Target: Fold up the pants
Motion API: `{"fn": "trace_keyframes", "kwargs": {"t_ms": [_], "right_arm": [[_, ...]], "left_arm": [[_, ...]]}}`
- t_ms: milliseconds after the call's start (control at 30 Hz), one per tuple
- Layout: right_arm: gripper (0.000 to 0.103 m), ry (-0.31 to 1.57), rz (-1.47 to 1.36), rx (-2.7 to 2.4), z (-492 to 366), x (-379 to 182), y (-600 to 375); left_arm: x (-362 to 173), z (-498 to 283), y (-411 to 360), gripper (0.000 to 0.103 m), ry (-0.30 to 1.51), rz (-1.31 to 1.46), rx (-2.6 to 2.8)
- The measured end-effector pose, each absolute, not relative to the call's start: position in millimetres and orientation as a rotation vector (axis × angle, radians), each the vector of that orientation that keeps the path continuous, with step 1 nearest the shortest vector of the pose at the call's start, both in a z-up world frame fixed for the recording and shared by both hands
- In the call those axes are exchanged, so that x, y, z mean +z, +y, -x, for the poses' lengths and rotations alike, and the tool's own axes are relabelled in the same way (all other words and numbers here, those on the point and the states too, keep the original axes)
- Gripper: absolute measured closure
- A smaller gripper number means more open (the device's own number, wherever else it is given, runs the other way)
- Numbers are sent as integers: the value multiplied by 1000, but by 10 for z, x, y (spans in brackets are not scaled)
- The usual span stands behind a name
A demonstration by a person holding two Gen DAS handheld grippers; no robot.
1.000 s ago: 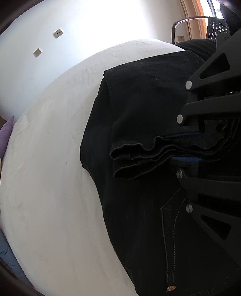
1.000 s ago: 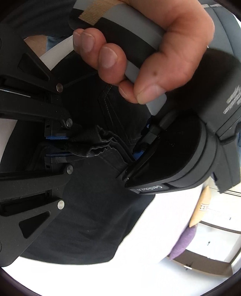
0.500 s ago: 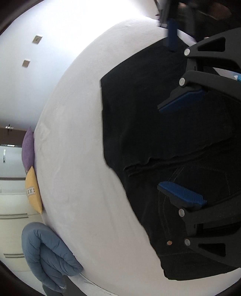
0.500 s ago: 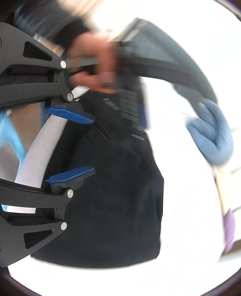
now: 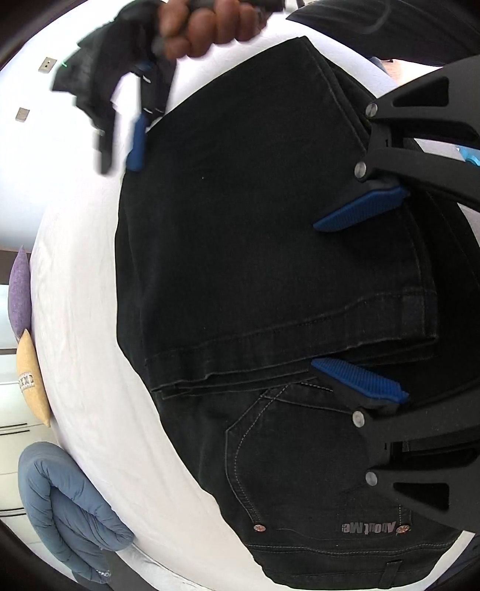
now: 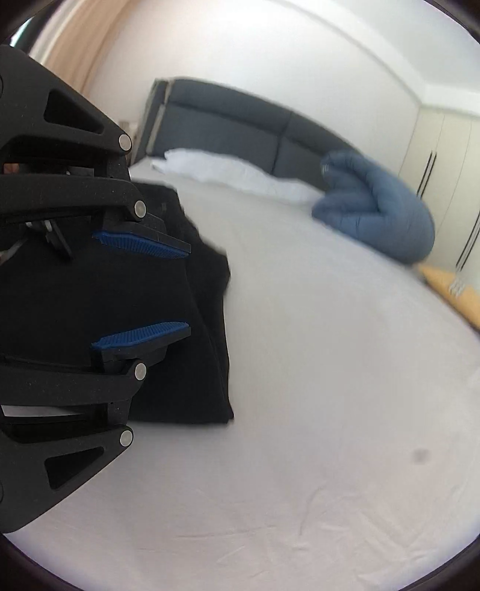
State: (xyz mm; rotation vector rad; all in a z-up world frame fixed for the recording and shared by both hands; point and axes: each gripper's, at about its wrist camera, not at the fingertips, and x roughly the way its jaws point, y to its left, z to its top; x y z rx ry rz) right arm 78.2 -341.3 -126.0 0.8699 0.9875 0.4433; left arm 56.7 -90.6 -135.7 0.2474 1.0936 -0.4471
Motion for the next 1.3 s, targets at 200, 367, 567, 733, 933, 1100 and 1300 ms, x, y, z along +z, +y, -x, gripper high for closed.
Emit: {"fn": "trace_keyframes", "kwargs": {"t_ms": [200, 367, 567, 733, 933, 1100, 1300], "right_arm": [[70, 1026, -888, 493, -805, -1618, -3482], [70, 1084, -773, 570, -358, -1665, -3290], [70, 1082, -772, 594, 336, -1676, -3023], [67, 1084, -672, 582, 360, -1390, -2813], [67, 932, -754, 660, 47, -1049, -2776], [71, 1147, -748, 571, -157, -1687, -2655], [70, 1066, -721, 534, -94, -1582, -2583]], "left_arm": [[-1418, -453, -874, 26, 1077, -230, -450], [-1441, -387, -852, 26, 1067, -220, -453], [-1461, -358, -761, 26, 1056, -212, -455], [-1477, -350, -717, 26, 1049, -204, -456], [-1493, -337, -648, 26, 1039, -184, -457], [-1519, -332, -599, 25, 1024, -169, -457], [-1307, -232, -180, 24, 986, 70, -413]]}}
